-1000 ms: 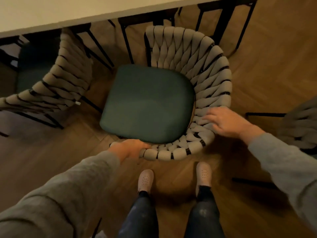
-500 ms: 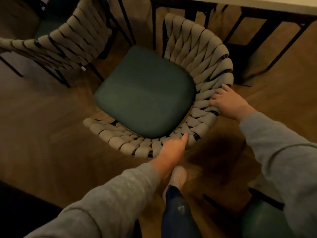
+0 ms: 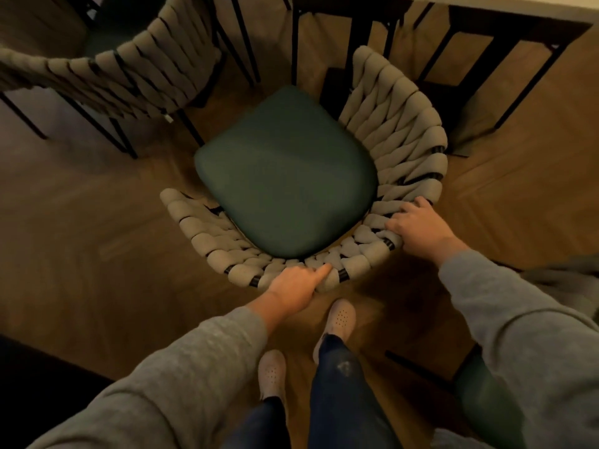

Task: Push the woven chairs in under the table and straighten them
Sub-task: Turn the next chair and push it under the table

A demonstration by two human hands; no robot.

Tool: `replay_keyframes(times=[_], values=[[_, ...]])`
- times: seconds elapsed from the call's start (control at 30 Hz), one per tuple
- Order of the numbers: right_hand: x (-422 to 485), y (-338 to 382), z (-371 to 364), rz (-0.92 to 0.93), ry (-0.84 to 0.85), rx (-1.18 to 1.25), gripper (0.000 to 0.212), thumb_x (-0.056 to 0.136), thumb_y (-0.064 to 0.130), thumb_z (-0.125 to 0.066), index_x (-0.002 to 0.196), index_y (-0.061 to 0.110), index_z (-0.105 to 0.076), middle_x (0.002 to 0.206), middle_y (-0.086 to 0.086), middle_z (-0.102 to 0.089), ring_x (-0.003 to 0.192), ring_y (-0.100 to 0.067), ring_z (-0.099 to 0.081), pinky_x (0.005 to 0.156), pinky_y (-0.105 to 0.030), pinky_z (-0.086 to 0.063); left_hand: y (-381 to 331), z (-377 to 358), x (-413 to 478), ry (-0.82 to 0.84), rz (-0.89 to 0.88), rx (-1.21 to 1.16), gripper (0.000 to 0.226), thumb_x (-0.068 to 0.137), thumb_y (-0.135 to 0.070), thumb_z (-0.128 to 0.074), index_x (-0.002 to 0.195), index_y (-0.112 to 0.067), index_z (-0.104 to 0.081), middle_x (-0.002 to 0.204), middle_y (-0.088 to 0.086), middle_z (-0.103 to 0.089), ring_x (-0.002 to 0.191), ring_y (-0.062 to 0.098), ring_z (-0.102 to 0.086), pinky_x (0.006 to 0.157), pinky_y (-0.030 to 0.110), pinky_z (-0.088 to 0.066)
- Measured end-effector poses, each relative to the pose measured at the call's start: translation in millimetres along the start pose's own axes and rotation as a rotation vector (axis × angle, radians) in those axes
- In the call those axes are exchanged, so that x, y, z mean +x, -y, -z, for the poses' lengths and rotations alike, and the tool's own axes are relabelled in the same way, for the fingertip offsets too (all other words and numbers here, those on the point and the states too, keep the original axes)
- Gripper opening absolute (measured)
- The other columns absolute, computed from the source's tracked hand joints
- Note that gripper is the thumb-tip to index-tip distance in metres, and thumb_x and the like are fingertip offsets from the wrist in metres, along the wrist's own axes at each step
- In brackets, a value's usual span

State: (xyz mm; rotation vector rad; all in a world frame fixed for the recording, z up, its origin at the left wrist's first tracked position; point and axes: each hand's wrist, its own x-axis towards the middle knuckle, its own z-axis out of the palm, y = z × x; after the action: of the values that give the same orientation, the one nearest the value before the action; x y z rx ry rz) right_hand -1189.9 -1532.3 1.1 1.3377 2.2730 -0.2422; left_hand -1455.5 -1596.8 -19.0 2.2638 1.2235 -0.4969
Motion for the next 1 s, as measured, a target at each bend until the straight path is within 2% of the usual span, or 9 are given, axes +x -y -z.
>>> replay_keyframes(times=[0.17, 0.33, 0.43, 0.53, 0.63, 0.67, 0.73, 0.83, 1.0], values=[[-42, 85, -10, -0.05, 0.044, 0.084, 0.029, 0.088, 0.025, -0.055, 0.116, 0.026, -0.057, 0.117, 0.003, -0.06, 0.118, -0.023, -0.045, 0.101, -0.044, -0.028, 35, -22, -62, 0.083, -0.089, 0.106, 0.064, 0.097, -0.018, -0.049, 0.152, -0.025, -0.017, 0.13, 0.008, -0.054, 0.113, 0.024, -0.055, 0.095, 0.036, -0.046], [-74, 172, -23, -0.06, 0.038, 0.189, 0.026, 0.084, 0.036, -0.058, 0.107, 0.024, -0.06, 0.105, 0.002, -0.062, 0.11, -0.024, -0.048, 0.092, -0.043, -0.033, 83, -46, -119, 0.183, -0.197, 0.243, 0.065, 0.097, -0.015, -0.048, 0.152, -0.026, -0.016, 0.131, 0.008, -0.052, 0.11, 0.024, -0.056, 0.093, 0.036, -0.048], [-84, 224, -34, -0.035, 0.011, 0.22, 0.034, 0.077, 0.042, -0.065, 0.105, 0.022, -0.063, 0.102, -0.001, -0.065, 0.105, -0.028, -0.054, 0.09, -0.045, -0.037, 112, -61, -152, 0.188, -0.234, 0.287, 0.066, 0.095, -0.011, -0.05, 0.152, -0.025, -0.019, 0.138, 0.008, -0.048, 0.121, 0.025, -0.051, 0.099, 0.036, -0.045], [-91, 253, -43, 0.058, 0.083, 0.254, 0.045, 0.08, 0.048, -0.061, 0.119, 0.026, -0.056, 0.115, 0.0, -0.06, 0.112, -0.024, -0.049, 0.093, -0.043, -0.035, 128, -75, -179, 0.171, -0.233, 0.371, 0.066, 0.096, -0.013, -0.052, 0.152, -0.026, -0.02, 0.146, 0.005, -0.042, 0.134, 0.023, -0.039, 0.112, 0.037, -0.032], [-99, 240, -42, 0.112, 0.153, 0.254, 0.062, 0.081, 0.052, -0.059, 0.138, 0.034, -0.041, 0.131, 0.004, -0.049, 0.125, -0.019, -0.042, 0.108, -0.043, -0.028, 120, -86, -187, 0.159, -0.187, 0.408, 0.065, 0.091, -0.033, -0.058, 0.147, -0.024, -0.027, 0.145, 0.005, -0.041, 0.136, 0.027, -0.035, 0.116, 0.048, -0.022], [-100, 231, -42, 0.083, 0.181, 0.248, 0.066, 0.081, 0.051, -0.06, 0.141, 0.036, -0.036, 0.136, 0.005, -0.046, 0.129, -0.019, -0.04, 0.112, -0.047, -0.023, 116, -88, -187, 0.162, -0.164, 0.396, 0.066, 0.09, -0.037, -0.059, 0.146, -0.023, -0.028, 0.144, 0.005, -0.042, 0.135, 0.028, -0.036, 0.115, 0.05, -0.023], [-104, 213, -44, -0.001, 0.269, 0.221, 0.067, 0.083, 0.044, -0.059, 0.144, 0.038, -0.031, 0.142, 0.006, -0.044, 0.133, -0.02, -0.039, 0.116, -0.053, -0.016, 112, -89, -181, 0.197, -0.163, 0.369, 0.061, 0.092, -0.029, -0.057, 0.146, -0.024, -0.029, 0.139, 0.006, -0.047, 0.126, 0.028, -0.046, 0.108, 0.047, -0.034], [-101, 210, -49, -0.041, 0.321, 0.175, 0.054, 0.088, 0.035, -0.055, 0.14, 0.041, -0.039, 0.137, 0.007, -0.051, 0.128, -0.02, -0.046, 0.117, -0.054, -0.012, 120, -79, -174, 0.265, -0.245, 0.369, 0.057, 0.093, -0.019, -0.054, 0.144, -0.027, -0.031, 0.127, 0.006, -0.056, 0.105, 0.026, -0.059, 0.086, 0.04, -0.05], [-83, 211, -45, -0.068, 0.277, 0.214, 0.043, 0.089, 0.034, -0.054, 0.132, 0.04, -0.049, 0.128, 0.008, -0.056, 0.124, -0.016, -0.049, 0.117, -0.054, -0.012, 142, -61, -156, 0.296, -0.285, 0.361, 0.059, 0.092, -0.024, -0.055, 0.144, -0.032, -0.029, 0.126, 0.003, -0.056, 0.104, 0.023, -0.06, 0.082, 0.039, -0.053]])
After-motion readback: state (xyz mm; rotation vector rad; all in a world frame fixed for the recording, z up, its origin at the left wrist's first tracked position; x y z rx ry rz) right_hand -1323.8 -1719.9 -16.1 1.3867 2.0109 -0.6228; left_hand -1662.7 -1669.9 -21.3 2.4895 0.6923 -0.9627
